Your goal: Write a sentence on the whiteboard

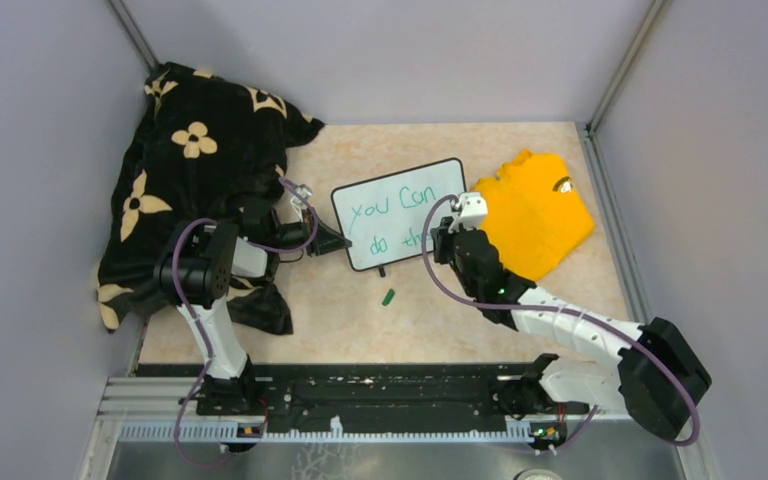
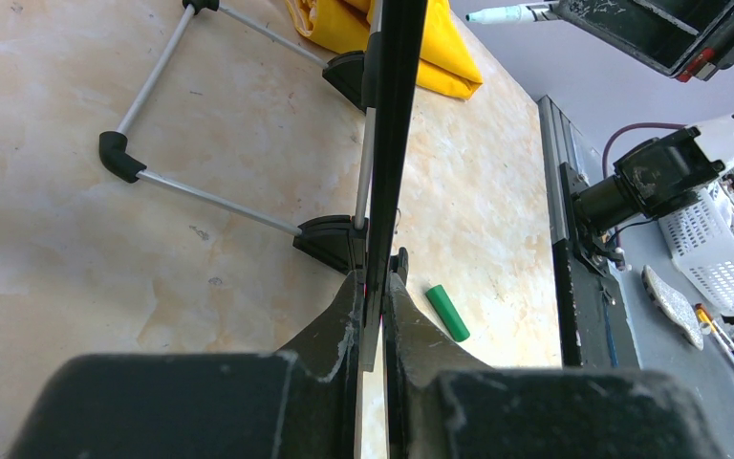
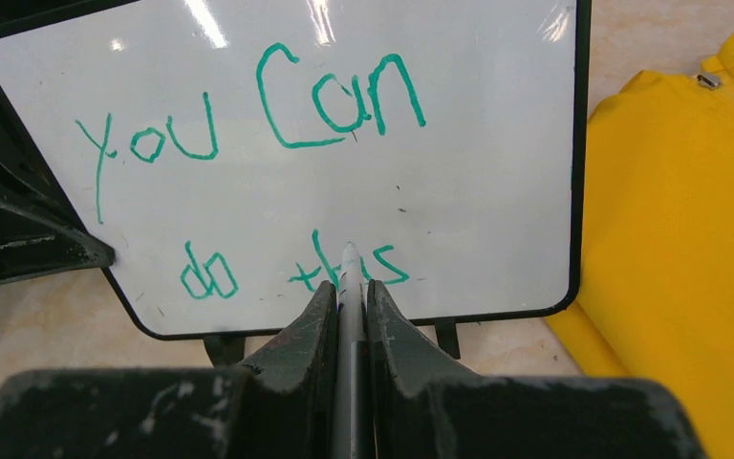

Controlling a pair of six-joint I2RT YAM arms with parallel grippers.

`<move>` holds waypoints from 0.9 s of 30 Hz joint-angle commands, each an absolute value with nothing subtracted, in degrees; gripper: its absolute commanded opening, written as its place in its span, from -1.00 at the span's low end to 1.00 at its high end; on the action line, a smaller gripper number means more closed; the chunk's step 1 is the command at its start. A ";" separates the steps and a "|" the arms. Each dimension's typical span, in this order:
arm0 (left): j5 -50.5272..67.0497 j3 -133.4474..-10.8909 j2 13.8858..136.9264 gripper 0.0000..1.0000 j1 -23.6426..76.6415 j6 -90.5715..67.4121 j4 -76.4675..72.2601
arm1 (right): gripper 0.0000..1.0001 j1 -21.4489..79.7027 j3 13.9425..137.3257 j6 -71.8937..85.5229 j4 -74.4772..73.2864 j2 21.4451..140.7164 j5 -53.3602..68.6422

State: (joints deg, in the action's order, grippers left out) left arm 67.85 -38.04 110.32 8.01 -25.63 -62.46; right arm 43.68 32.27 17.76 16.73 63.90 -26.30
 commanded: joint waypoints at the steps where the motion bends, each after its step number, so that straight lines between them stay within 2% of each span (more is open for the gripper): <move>1: 66.46 -37.92 111.62 -1.00 8.90 -24.26 -57.21 | -1.00 43.18 35.49 15.18 20.41 65.69 -26.60; 27: 66.58 -38.22 111.88 -1.00 8.88 -23.91 -56.55 | -1.00 43.19 38.18 15.81 23.20 73.75 -26.31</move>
